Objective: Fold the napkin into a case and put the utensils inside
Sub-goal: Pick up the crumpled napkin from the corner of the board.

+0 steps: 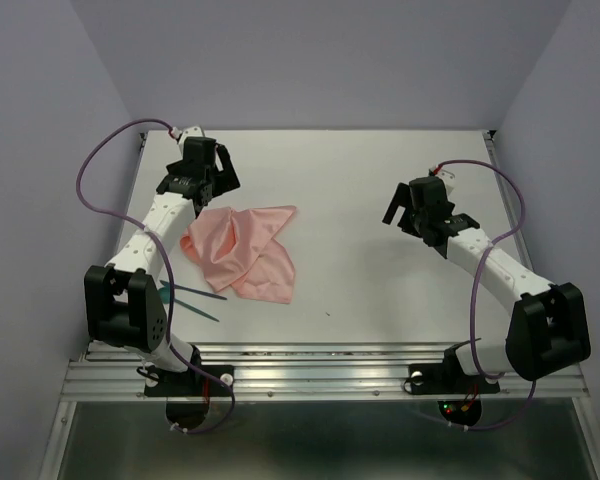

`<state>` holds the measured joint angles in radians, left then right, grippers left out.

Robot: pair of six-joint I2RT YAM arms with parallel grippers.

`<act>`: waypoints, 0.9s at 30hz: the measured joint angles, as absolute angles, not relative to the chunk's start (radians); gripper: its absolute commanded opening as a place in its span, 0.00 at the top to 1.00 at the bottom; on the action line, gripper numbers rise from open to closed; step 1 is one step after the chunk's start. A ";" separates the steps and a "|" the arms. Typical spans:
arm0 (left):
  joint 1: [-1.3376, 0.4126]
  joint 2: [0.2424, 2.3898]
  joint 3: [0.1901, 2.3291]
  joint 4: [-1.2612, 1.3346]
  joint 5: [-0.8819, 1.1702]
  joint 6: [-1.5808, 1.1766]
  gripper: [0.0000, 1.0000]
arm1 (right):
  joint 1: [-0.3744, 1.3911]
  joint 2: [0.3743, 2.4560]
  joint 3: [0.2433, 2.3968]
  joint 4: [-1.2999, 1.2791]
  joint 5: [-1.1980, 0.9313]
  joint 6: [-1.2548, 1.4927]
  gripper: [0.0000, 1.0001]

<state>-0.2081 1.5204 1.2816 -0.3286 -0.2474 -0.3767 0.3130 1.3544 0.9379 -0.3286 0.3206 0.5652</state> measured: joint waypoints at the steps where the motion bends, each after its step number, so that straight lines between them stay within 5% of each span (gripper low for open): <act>1: -0.208 1.520 1.281 -0.329 -0.248 -0.377 0.02 | 0.313 1.354 0.938 -0.328 0.321 0.565 0.00; 19: -0.350 1.518 1.245 -0.360 -0.278 -0.365 0.06 | 0.313 1.369 0.871 -0.245 0.205 0.573 0.00; 27: -0.449 1.576 1.219 -0.376 -0.315 -0.389 0.15 | 0.313 1.370 0.868 -0.218 0.167 0.580 0.00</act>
<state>-0.4488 1.5761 1.2194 -0.3756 -0.3145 -0.3893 0.3130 1.3705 0.8684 -0.2184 0.1665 0.5804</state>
